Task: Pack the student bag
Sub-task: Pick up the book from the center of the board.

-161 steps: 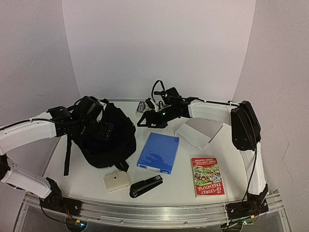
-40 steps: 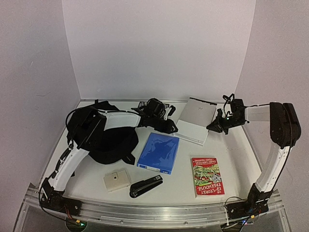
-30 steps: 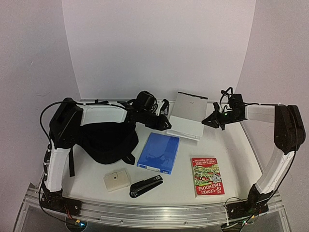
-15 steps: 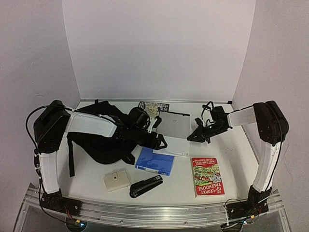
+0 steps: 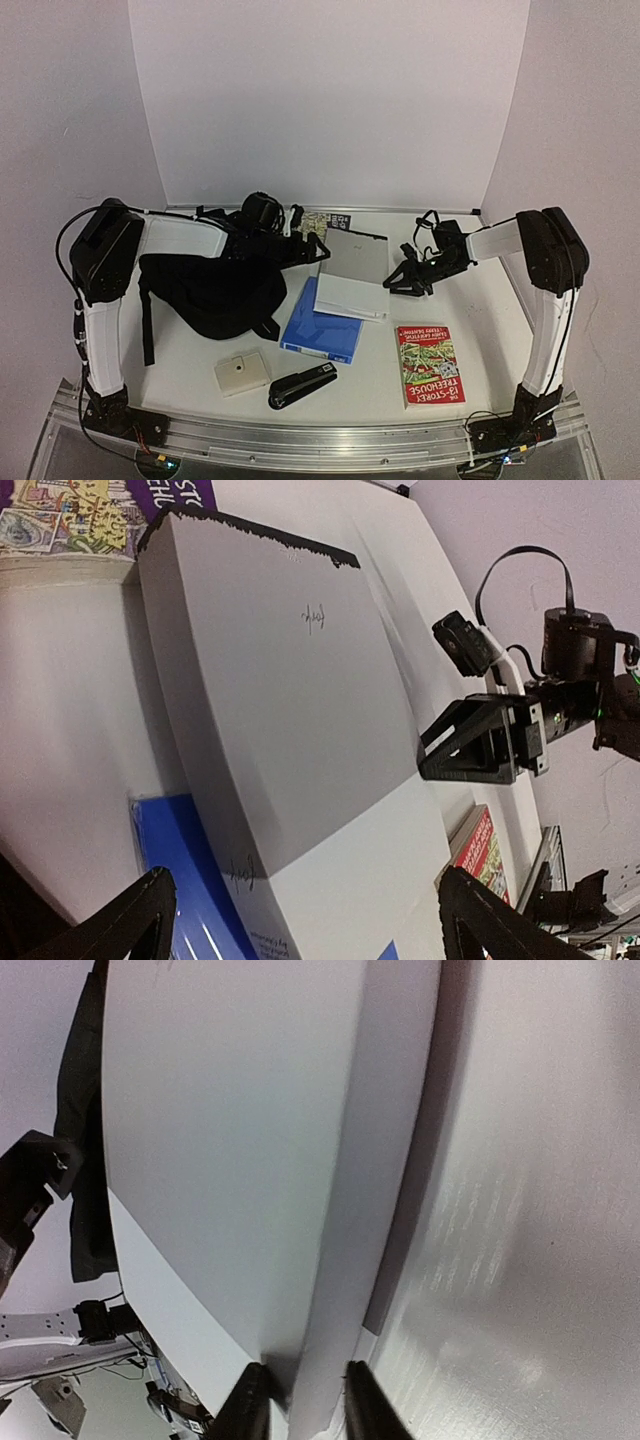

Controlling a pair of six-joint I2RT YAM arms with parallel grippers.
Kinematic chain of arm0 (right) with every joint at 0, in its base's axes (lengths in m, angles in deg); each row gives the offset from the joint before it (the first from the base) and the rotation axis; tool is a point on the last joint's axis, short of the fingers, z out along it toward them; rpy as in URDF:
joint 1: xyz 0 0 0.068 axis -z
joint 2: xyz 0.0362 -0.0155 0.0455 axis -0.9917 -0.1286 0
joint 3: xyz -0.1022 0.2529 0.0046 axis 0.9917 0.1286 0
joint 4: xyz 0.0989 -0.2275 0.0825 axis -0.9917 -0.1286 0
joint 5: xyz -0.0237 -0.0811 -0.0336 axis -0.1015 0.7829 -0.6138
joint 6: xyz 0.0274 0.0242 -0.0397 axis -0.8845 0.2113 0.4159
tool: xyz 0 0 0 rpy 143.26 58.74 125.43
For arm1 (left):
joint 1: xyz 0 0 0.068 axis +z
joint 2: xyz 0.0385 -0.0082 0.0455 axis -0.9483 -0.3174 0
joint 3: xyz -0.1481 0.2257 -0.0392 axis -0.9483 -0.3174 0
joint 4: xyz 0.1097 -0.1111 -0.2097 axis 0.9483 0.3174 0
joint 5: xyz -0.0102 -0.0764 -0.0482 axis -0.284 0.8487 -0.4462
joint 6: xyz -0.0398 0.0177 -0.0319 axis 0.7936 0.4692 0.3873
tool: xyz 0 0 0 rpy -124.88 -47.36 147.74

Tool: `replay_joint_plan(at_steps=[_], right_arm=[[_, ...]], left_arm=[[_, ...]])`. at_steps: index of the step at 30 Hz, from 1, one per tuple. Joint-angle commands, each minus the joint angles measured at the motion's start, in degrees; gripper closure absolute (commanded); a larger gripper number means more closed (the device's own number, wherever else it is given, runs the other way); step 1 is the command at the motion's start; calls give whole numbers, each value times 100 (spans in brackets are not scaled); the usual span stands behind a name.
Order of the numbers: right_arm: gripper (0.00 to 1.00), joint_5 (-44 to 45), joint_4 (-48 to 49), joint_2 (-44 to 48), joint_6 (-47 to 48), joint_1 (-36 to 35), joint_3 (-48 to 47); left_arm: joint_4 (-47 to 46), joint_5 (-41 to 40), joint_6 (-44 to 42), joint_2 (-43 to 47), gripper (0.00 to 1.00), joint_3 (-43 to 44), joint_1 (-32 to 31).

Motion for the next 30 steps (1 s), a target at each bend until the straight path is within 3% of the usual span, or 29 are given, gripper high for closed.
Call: replay_joint_plan(at_steps=[1, 6, 8, 13, 18, 25, 30], right_arm=[[57, 1145, -493, -280, 185, 10, -75], [37, 1245, -647, -99, 291, 33, -221], [35, 1300, -661, -33, 323, 33, -277], [44, 1384, -672, -291, 351, 25, -553], [54, 1254, -671, -662, 341, 13, -702], [59, 991, -662, -759, 349, -77, -782], [59, 788, -658, -556, 407, -73, -754]], left_arm=[[-39, 307, 168, -525, 9, 756, -27], [271, 321, 417, -1051, 9, 1322, 24], [279, 279, 579, -1173, 9, 1384, 59], [491, 32, 854, -1488, 9, 1595, 87], [179, 627, 1007, -1828, 12, 1823, 96], [-1228, 1443, 1028, -1602, 29, 1415, 66], [-1745, 1659, 955, -1257, 47, 1175, 62]])
